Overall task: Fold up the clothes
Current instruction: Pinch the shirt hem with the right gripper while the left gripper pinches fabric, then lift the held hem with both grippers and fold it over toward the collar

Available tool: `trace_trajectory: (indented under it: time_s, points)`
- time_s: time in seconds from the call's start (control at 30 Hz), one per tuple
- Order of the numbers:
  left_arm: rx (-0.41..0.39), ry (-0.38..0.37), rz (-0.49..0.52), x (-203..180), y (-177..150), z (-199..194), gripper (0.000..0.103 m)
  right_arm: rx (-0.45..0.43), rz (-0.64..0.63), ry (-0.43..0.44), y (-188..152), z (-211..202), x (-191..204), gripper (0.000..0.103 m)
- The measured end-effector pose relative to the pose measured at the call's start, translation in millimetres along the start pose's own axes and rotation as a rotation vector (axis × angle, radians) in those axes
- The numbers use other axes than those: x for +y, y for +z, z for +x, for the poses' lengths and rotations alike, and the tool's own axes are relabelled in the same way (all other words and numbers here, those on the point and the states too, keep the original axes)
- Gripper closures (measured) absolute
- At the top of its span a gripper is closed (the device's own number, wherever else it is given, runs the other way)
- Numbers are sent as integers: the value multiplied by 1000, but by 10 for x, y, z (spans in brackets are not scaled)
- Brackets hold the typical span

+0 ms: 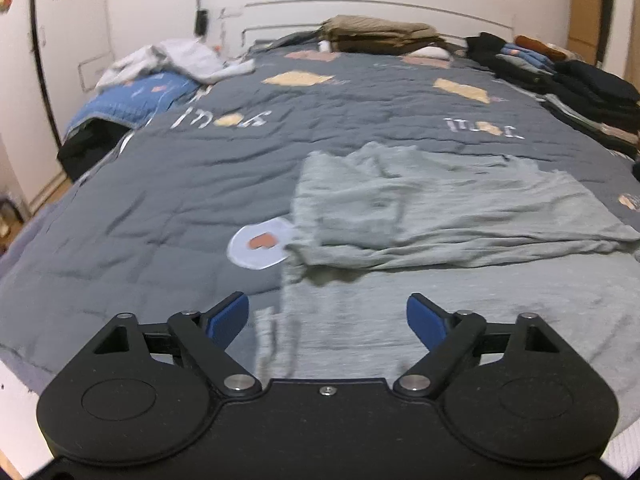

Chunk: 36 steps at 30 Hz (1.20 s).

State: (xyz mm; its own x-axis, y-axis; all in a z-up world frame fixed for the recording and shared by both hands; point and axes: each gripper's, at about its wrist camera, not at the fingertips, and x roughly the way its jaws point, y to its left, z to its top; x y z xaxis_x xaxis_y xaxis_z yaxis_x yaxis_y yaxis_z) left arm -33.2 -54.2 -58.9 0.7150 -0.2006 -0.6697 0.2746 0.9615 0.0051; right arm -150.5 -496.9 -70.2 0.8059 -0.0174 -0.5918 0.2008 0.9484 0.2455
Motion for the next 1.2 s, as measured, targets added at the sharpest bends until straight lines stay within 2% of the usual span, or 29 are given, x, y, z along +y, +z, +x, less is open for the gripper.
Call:
trace_trajectory:
  time_s: [0.1,0.3,0.37,0.4,0.43,0.67,0.7,0.77,0.8,0.83,0.9,1.2]
  points:
    - [32,-23,0,77,-13,55,22,16,36,8,-58,-31,9,101]
    - [76,-21,10,190,-37,182,22,42,61,21,-75,33,-17,101]
    - [90,-21,13,228,-44,224,30,50,63,22,-84,54,-21,101]
    - [98,-21,15,247,-48,246,39,54,64,23,-88,65,-23,101]
    - [106,-23,10,267,-44,273,43,59,73,28,-90,77,-34,101]
    - [174,-31,-36,377,-13,479,44,66,71,29,-92,120,-14,101]
    - [182,-28,-32,372,-23,502,47,67,69,29,-94,124,-9,101]
    - [195,-26,-20,358,-45,544,62,69,66,28,-97,132,1,101]
    - [197,-31,-21,357,-50,551,76,70,64,27,-98,136,5,101]
    - [196,-40,-26,360,-53,551,87,71,62,26,-100,140,10,101]
    - [189,-55,-37,367,-54,538,94,60,55,26,-103,131,27,101]
    - [32,-82,-107,417,33,137,96,-28,96,46,16,1,-38,101]
